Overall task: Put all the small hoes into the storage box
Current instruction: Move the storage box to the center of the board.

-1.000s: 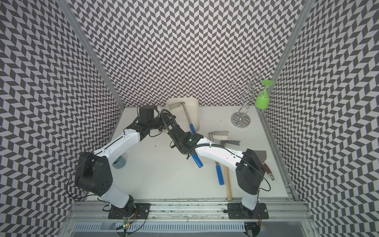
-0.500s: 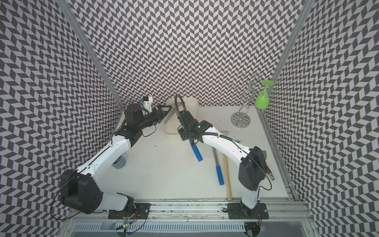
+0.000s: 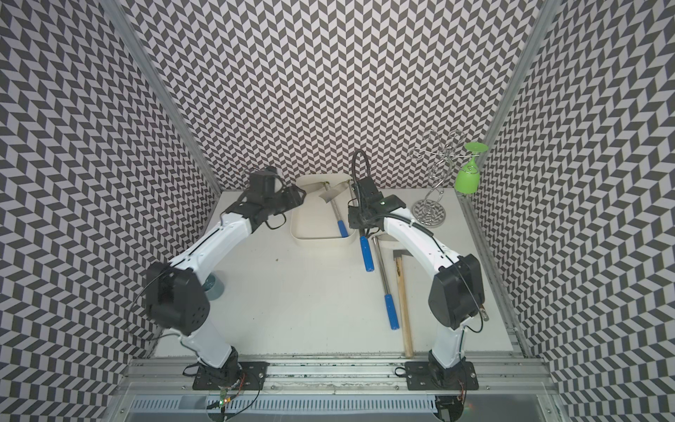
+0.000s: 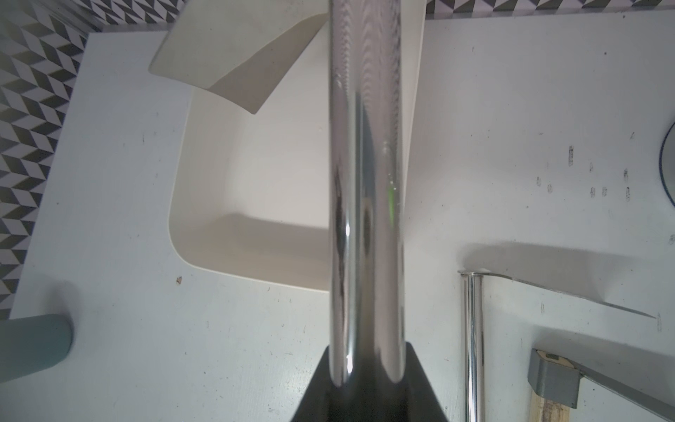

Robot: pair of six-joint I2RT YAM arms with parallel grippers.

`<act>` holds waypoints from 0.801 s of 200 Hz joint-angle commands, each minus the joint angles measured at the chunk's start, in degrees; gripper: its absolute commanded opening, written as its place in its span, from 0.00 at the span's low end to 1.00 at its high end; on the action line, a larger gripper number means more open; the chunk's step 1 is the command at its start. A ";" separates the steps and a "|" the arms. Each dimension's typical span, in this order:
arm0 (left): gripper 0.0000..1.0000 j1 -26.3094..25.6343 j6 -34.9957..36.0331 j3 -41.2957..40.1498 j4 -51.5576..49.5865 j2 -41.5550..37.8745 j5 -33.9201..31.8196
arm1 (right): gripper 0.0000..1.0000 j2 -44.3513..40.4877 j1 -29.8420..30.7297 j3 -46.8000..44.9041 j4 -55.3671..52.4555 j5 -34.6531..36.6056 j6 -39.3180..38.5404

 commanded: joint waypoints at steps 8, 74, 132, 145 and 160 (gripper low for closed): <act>0.62 -5.73 19.68 2.74 -10.85 4.38 -11.78 | 0.00 -5.75 -1.19 1.93 3.74 -0.62 2.27; 0.63 -10.97 41.91 6.59 -10.50 11.74 -12.52 | 0.00 -8.53 -3.98 1.48 4.00 -1.42 2.98; 0.70 -13.23 51.54 -2.29 -9.14 5.19 -9.33 | 0.00 -9.28 -4.85 0.50 4.05 -2.13 2.91; 0.72 -13.09 53.07 -4.42 -8.82 2.77 -8.18 | 0.00 -9.14 -4.91 0.42 4.13 -2.55 2.95; 0.73 -13.01 55.04 -5.79 -8.79 1.19 -5.74 | 0.00 -8.85 -4.98 0.51 4.25 -3.47 2.95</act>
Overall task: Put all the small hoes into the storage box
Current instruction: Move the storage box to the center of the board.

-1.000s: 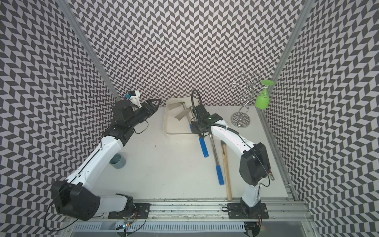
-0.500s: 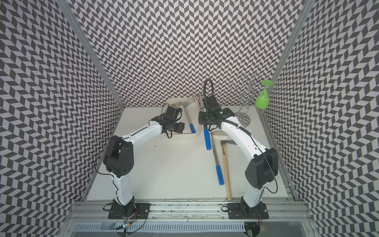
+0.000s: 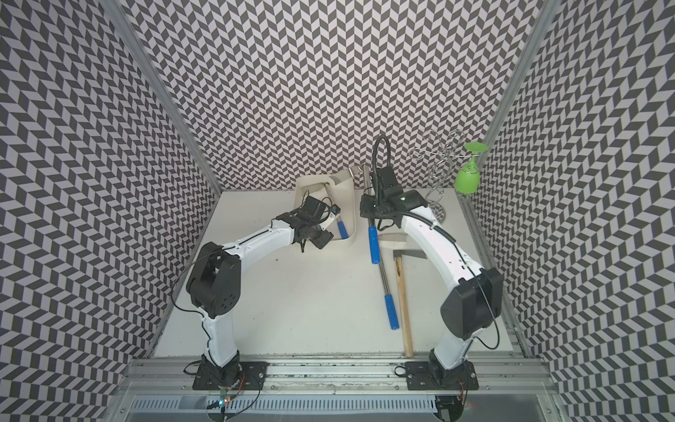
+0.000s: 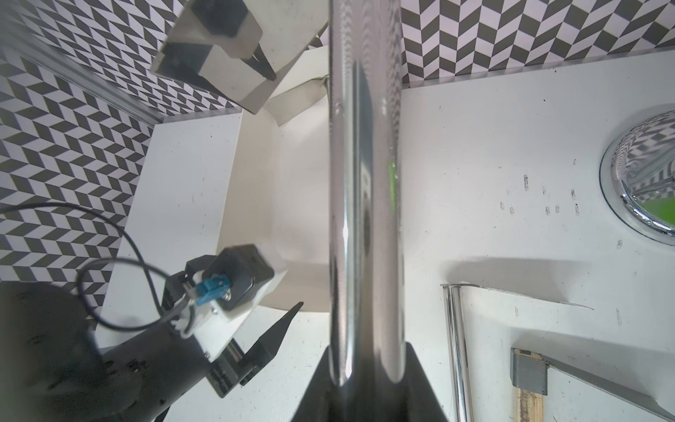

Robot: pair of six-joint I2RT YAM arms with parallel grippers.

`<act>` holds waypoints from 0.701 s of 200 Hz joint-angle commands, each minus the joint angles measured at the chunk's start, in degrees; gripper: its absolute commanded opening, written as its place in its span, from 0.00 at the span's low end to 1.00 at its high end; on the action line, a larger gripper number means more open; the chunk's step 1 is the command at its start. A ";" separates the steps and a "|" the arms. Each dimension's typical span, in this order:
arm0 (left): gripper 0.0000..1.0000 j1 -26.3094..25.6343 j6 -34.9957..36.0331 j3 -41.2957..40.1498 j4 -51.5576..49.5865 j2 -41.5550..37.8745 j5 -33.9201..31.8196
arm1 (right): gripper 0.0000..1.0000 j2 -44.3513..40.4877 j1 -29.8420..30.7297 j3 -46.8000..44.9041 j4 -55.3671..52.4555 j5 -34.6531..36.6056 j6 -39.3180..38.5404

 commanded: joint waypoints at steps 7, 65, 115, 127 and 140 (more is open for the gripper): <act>0.73 -0.62 6.60 -2.58 -0.35 -4.27 4.52 | 0.00 -2.57 -0.36 0.36 4.50 -1.60 0.66; 0.65 -0.62 6.26 1.04 -2.48 1.02 8.79 | 0.00 -3.32 -1.69 0.15 4.23 -2.00 0.83; 0.63 -0.54 7.18 -3.18 -2.00 -1.61 12.71 | 0.00 -3.34 -2.26 -0.61 4.46 -3.48 1.05; 0.61 -0.32 7.57 -2.77 -1.65 -0.26 11.98 | 0.00 -3.08 -2.25 -0.61 4.59 -4.03 1.23; 0.56 0.07 7.15 -0.89 -1.56 2.26 12.17 | 0.00 -2.99 -2.25 -0.65 4.60 -4.38 1.30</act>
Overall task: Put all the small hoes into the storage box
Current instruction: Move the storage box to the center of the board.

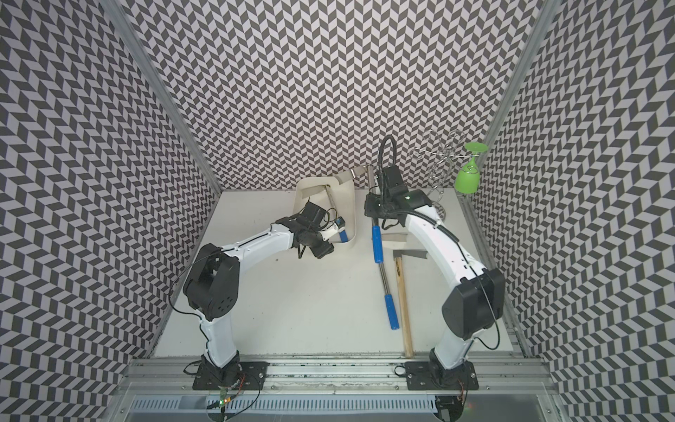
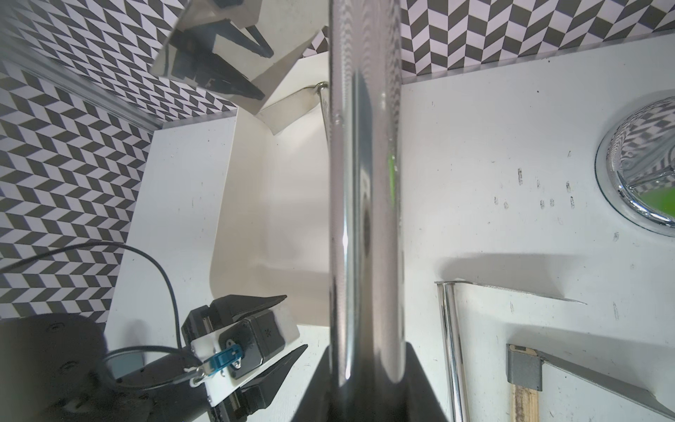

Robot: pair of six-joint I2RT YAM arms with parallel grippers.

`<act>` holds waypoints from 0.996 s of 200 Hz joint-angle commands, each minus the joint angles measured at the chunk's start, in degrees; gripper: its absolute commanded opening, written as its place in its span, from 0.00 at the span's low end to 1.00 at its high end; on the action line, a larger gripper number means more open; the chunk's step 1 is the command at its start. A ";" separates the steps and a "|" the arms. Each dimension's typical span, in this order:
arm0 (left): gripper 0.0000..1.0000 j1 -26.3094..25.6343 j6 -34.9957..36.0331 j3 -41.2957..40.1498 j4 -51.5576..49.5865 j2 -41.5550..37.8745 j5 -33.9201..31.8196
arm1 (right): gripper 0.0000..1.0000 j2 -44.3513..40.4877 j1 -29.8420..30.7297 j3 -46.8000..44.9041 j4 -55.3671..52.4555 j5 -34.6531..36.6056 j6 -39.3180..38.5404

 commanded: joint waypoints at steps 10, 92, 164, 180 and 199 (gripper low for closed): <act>0.50 0.48 0.05 3.84 -0.41 4.10 1.70 | 0.00 -2.70 -0.13 0.00 4.74 -1.70 0.87; 0.00 -4.28 0.81 -9.23 2.15 -5.16 3.43 | 0.00 -4.36 -0.22 -2.43 5.38 -2.47 0.95; 0.00 -15.72 0.92 -17.63 1.11 -10.87 3.74 | 0.00 -5.15 -0.20 -3.91 6.02 -4.93 1.39; 0.00 -17.78 1.30 -18.21 1.03 -10.80 3.93 | 0.00 -5.72 -0.15 -4.45 6.03 -4.70 1.30; 0.00 -19.28 1.03 -18.81 0.76 -10.92 4.36 | 0.00 -6.32 -0.29 -5.10 6.17 -4.61 1.30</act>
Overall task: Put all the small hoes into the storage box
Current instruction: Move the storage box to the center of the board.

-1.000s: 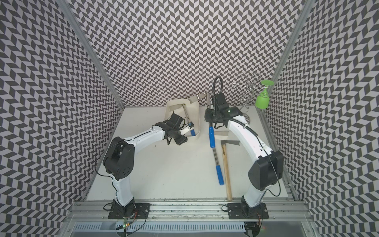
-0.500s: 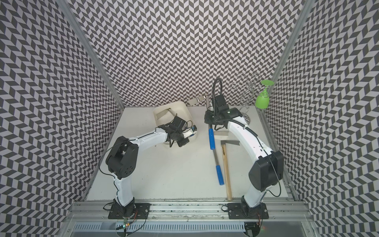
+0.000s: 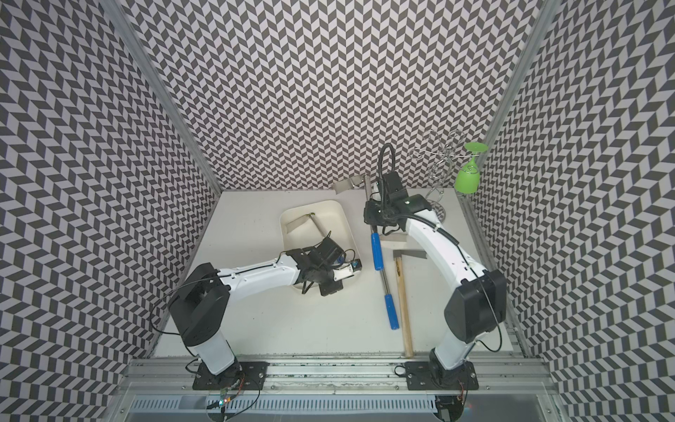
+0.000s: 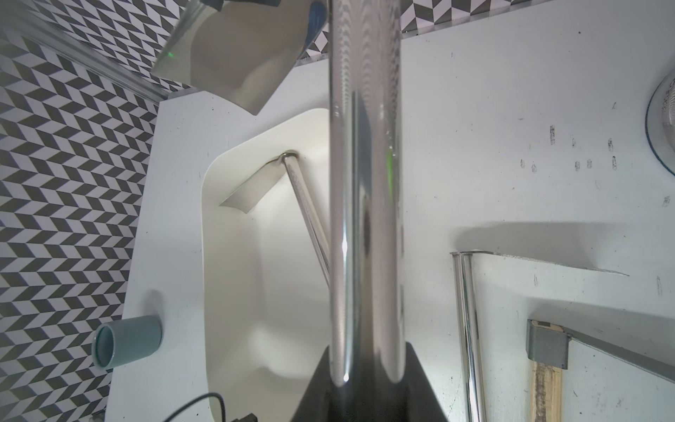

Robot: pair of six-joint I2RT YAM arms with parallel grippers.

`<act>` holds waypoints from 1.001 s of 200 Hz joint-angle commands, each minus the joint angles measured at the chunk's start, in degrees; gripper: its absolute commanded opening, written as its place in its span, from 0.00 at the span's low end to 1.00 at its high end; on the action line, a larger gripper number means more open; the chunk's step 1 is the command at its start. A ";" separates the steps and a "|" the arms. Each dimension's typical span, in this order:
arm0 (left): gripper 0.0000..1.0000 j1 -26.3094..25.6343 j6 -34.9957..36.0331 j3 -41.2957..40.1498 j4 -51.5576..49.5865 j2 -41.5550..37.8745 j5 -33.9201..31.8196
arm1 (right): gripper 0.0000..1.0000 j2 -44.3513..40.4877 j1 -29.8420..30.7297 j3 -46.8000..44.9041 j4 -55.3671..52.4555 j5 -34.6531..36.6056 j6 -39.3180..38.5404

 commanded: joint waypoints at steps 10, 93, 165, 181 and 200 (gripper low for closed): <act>0.00 -2.51 0.85 -1.82 -1.52 -0.82 2.78 | 0.00 -4.54 -0.13 -0.42 5.93 -0.58 0.47; 0.21 -9.98 -1.15 -7.09 -3.31 -5.04 3.65 | 0.00 -5.26 0.11 -3.55 7.11 -3.91 0.89; 0.61 -10.44 -5.25 -3.07 -7.00 -12.32 -4.43 | 0.00 -3.86 2.26 -9.68 14.85 -11.47 -0.44; 0.64 -10.32 -7.01 -3.74 -6.66 -17.19 -5.73 | 0.00 -3.57 2.56 -11.64 17.10 -11.82 -0.35; 0.65 -9.48 -9.89 -3.47 -6.68 -23.38 -7.13 | 0.00 -2.82 3.06 -13.25 19.32 -12.66 -0.30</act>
